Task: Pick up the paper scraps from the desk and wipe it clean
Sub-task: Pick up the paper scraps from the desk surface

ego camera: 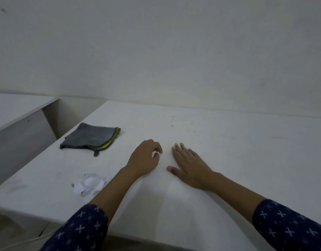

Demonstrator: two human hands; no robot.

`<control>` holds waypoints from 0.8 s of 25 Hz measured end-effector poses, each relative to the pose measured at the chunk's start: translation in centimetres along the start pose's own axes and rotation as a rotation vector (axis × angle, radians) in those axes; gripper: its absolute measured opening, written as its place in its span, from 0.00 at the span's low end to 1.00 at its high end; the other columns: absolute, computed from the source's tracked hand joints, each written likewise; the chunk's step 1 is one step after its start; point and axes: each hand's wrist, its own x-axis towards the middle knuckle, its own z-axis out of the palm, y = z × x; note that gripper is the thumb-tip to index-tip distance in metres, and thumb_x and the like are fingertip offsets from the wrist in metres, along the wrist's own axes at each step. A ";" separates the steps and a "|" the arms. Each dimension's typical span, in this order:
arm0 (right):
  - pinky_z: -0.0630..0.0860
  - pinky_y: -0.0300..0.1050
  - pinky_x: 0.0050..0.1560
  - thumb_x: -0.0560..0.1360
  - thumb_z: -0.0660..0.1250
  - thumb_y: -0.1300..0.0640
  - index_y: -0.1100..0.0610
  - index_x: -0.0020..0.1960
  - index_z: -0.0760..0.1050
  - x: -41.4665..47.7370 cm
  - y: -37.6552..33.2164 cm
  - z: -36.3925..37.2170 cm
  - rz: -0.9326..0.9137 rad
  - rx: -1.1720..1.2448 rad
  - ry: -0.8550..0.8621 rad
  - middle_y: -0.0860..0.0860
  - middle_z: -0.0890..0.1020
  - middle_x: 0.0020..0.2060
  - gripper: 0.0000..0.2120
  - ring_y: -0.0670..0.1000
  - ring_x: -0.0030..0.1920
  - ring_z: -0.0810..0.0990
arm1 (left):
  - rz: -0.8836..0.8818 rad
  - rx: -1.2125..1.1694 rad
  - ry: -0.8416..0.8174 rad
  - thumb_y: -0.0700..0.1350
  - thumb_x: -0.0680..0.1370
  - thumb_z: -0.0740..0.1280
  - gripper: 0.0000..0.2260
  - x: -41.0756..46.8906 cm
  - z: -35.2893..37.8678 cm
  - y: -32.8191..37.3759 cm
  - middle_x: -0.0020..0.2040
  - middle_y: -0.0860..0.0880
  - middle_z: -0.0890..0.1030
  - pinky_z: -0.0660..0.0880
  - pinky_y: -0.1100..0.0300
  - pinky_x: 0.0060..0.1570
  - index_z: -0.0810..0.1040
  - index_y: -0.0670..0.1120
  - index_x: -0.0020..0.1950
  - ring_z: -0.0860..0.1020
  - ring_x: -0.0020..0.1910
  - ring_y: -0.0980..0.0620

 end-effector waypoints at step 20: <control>0.37 0.44 0.74 0.77 0.42 0.35 0.56 0.77 0.41 -0.1 1.6 1.2 -0.043 0.063 0.083 0.52 0.43 0.77 0.37 0.49 0.77 0.40 | 0.180 0.067 -0.321 0.34 0.73 0.65 0.06 12.0 3.8 -0.5 0.40 0.52 0.78 0.68 0.75 0.37 0.81 0.40 0.46 0.73 0.37 0.61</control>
